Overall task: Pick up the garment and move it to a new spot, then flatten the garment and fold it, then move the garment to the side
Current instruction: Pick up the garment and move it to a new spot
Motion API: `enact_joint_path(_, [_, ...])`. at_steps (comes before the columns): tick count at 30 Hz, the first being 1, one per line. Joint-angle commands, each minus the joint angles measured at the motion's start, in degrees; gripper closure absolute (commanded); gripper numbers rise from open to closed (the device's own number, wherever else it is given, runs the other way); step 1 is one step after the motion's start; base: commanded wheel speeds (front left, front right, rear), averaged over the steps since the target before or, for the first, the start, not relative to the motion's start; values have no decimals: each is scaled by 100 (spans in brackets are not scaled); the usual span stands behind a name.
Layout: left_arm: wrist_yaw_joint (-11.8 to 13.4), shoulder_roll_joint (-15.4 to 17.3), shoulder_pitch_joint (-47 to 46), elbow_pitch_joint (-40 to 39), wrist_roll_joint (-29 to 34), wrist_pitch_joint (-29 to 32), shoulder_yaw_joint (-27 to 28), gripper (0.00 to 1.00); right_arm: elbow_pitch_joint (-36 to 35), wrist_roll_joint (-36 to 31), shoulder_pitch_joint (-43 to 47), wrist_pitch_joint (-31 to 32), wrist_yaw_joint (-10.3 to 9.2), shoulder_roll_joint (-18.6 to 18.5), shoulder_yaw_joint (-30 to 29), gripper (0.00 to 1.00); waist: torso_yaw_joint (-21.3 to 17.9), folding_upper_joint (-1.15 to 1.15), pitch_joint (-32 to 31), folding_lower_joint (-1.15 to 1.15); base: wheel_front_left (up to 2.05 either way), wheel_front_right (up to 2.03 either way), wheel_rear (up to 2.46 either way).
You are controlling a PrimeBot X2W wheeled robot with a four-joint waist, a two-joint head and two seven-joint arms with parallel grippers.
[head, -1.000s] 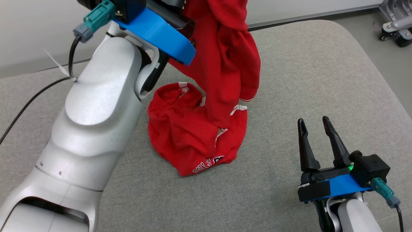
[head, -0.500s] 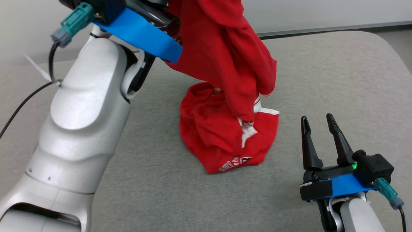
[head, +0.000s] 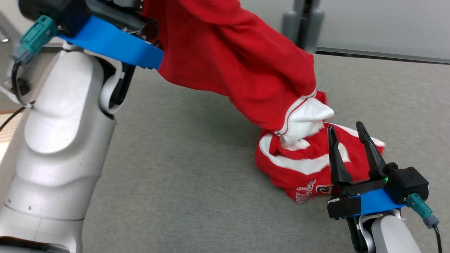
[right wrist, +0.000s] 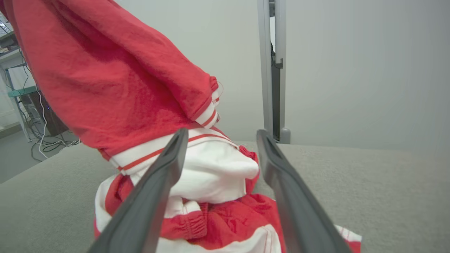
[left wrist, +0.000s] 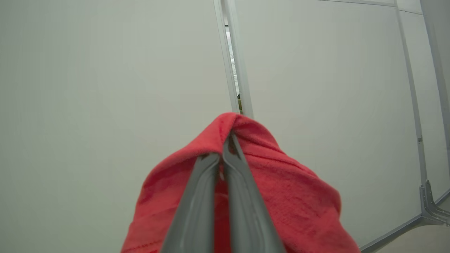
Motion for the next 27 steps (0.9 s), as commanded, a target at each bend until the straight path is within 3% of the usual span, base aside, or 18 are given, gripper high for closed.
enact_joint_path(1, [21,48,100,-51,-24,-19,72,100,-21,-26,-20,-3,-2,-2,2,0,454,0,0,0,0,0,0])
enact_joint_path(12, [111,338,434,-276,-27,-19,475,100,-2,-150,-24,-4,-2,-2,50,0,1288,0,16,0,0,0,0])
enact_joint_path(27, [142,510,715,-299,-45,-19,783,100,-16,-230,-65,-4,-2,-17,119,0,1468,0,97,0,0,0,0])
